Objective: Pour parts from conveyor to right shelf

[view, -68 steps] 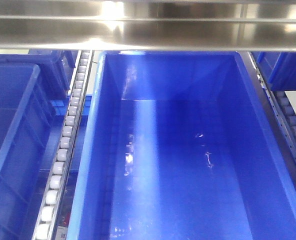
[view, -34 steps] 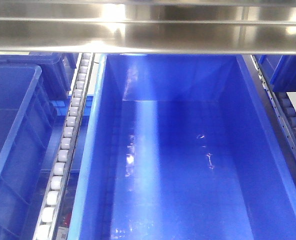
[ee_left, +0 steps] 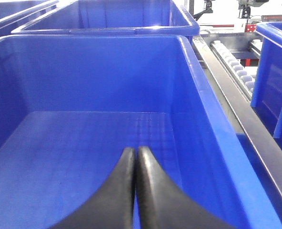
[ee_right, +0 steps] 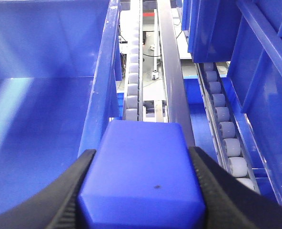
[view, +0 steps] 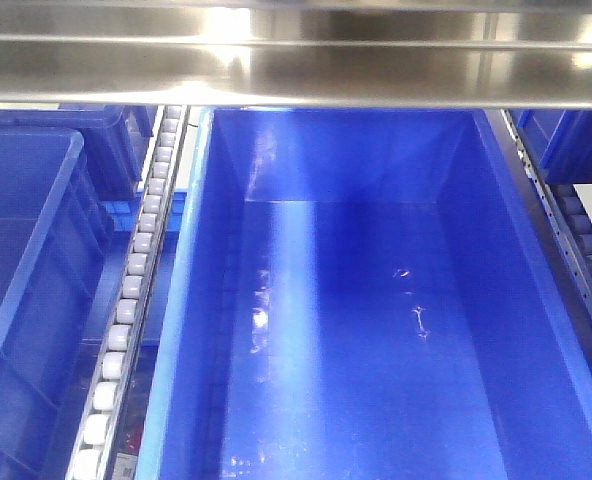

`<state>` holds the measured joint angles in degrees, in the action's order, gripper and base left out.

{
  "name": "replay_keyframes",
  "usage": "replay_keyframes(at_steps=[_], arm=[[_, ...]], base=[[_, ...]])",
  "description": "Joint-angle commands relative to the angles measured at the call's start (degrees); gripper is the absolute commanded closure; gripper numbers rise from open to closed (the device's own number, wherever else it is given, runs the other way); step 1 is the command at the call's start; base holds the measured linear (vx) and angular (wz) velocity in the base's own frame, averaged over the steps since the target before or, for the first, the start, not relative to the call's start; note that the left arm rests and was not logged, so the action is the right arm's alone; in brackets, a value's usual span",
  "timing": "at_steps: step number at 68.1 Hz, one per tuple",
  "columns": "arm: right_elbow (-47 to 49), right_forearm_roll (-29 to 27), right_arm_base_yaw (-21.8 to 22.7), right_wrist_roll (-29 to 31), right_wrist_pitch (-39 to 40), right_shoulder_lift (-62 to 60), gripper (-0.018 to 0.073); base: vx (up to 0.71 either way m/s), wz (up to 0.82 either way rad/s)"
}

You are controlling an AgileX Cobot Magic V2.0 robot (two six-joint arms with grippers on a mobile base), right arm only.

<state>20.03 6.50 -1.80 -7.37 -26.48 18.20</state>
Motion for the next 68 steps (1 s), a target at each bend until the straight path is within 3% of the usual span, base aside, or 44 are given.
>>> replay_keyframes(at_steps=[1, 68], arm=[[1.65, 0.72, 0.05, 0.12, 4.57, 0.70, 0.0562], [1.65, 0.72, 0.05, 0.12, 4.57, 0.70, 0.0562]], base=[[0.00, 0.00], [0.00, 0.00]])
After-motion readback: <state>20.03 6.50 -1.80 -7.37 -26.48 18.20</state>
